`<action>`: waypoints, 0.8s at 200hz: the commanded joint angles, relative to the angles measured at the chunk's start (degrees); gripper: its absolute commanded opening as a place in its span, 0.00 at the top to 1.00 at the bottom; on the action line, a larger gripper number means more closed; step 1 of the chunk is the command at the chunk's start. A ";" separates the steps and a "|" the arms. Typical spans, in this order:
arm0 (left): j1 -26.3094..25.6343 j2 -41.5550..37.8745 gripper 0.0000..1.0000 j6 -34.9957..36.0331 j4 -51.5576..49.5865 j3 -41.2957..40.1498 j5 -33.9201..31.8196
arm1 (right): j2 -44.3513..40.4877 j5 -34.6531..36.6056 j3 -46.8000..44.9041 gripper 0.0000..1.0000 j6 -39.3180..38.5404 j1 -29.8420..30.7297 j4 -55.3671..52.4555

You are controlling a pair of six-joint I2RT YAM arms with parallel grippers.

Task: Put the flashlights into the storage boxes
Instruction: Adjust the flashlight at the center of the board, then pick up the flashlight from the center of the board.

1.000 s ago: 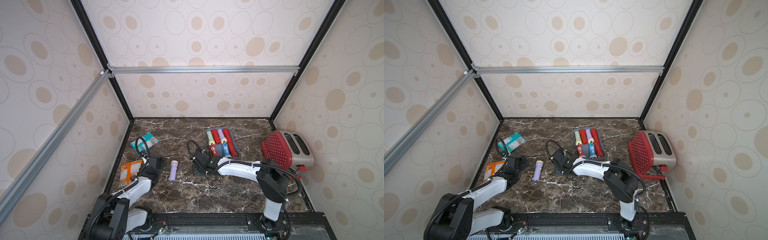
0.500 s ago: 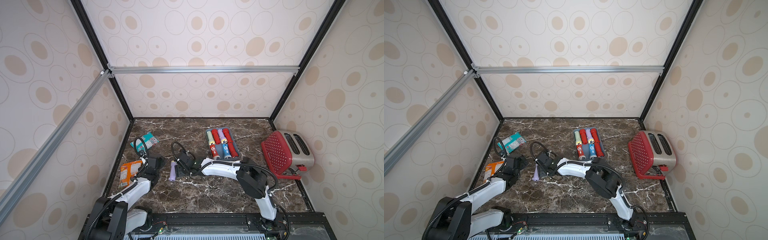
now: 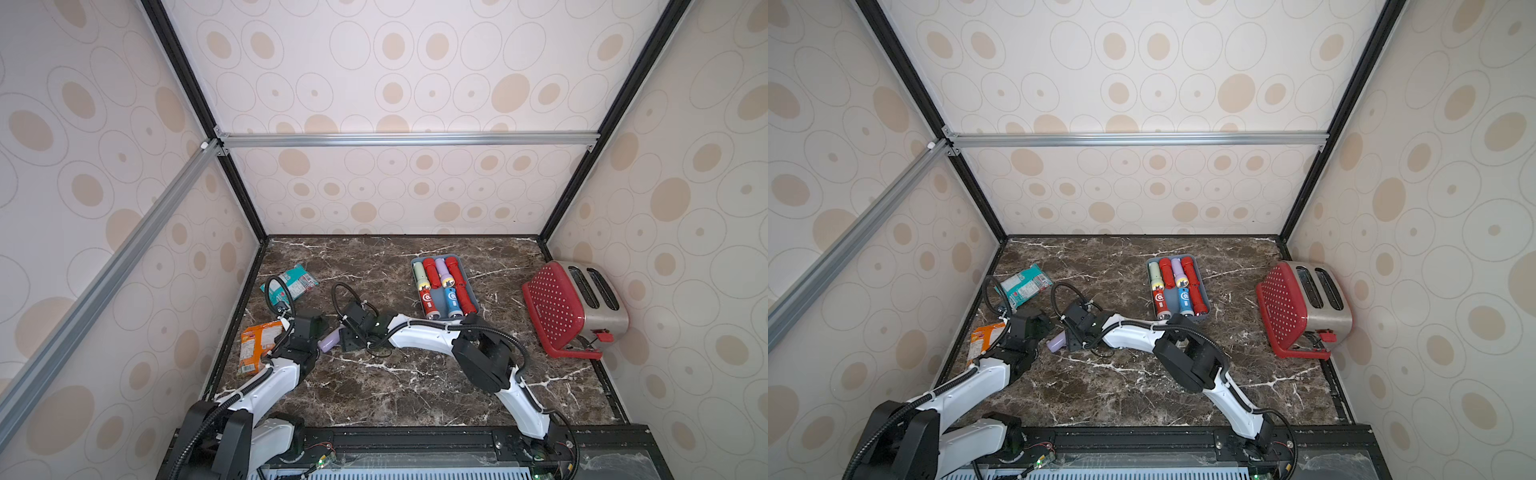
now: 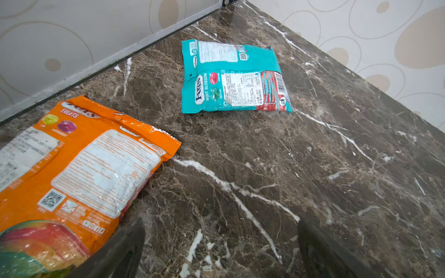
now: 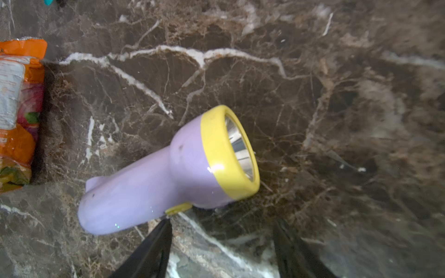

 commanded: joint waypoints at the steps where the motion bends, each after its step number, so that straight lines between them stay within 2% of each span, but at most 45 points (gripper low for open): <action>1: 0.51 -0.45 0.01 -0.94 -0.33 0.19 -1.68 | -1.84 0.58 -3.99 0.33 3.13 0.15 -0.09; 27: 0.51 -1.10 0.01 -0.74 -2.29 0.94 -3.10 | -6.06 -0.89 -9.28 0.32 8.63 0.27 7.36; 50: 0.56 -3.28 0.01 -2.03 -3.61 0.35 -4.79 | -6.26 -2.54 -10.43 0.31 13.48 0.38 11.09; 126: 0.56 -17.02 0.01 -6.07 -0.37 -7.66 -8.41 | -1.67 -2.90 -4.81 0.31 16.22 1.26 11.58; 160: 0.56 -21.03 0.01 -6.37 -1.67 -8.48 -9.92 | 2.44 -1.43 2.10 0.28 17.86 1.39 5.96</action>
